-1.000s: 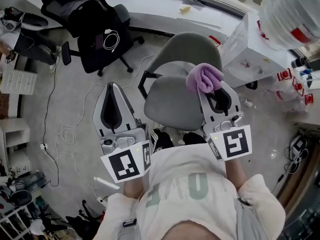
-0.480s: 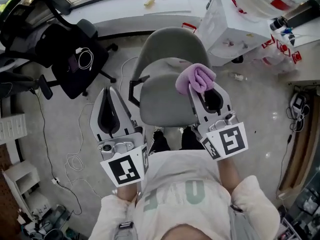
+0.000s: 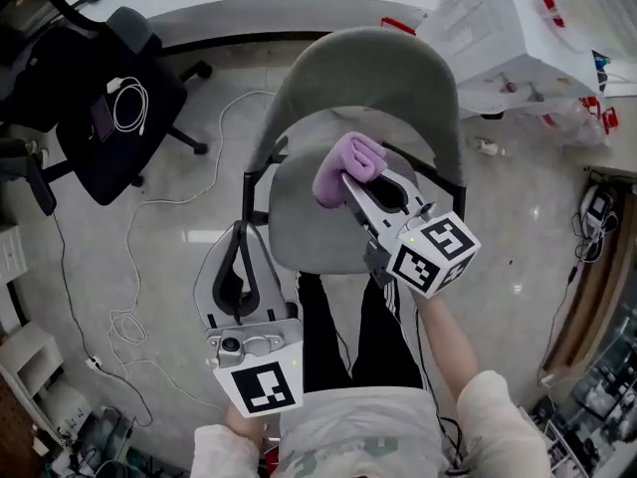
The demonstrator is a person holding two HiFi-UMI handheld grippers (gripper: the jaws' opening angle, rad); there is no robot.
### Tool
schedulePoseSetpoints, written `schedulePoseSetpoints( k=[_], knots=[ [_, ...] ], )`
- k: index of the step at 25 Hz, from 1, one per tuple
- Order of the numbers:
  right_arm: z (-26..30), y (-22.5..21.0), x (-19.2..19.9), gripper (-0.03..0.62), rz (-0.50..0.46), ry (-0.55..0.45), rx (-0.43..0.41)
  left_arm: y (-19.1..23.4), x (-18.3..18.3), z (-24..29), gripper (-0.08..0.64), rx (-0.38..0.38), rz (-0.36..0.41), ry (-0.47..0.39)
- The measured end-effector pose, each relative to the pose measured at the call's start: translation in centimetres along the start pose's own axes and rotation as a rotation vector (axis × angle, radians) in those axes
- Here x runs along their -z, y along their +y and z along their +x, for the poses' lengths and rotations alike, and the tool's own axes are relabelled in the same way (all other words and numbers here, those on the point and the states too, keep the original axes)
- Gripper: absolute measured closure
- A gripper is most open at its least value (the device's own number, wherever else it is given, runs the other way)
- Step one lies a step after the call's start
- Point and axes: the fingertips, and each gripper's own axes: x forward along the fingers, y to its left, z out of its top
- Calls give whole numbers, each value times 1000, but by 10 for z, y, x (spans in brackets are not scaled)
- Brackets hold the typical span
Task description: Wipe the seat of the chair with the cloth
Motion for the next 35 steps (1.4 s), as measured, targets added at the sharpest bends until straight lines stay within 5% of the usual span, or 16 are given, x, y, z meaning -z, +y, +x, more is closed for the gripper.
schedulePoseSetpoints(
  k=[5,11,17,24,35],
  knots=[
    [81,-49,89,503,233,177,-48,1,76,14,549,-24,-32,40],
    [151,-64,175,505,305,346,-83,6,155,5,548,-41,-86,120],
    [191,-63,238,505,350,507,-97,5,193,-12,548,-60,-112,200],
    [213,-83,277,505,374,650,-2,17,206,-15,549,-90,-126,252],
    [196,-115,276,505,249,745,74,-1,206,0,548,-67,-142,262]
  ],
)
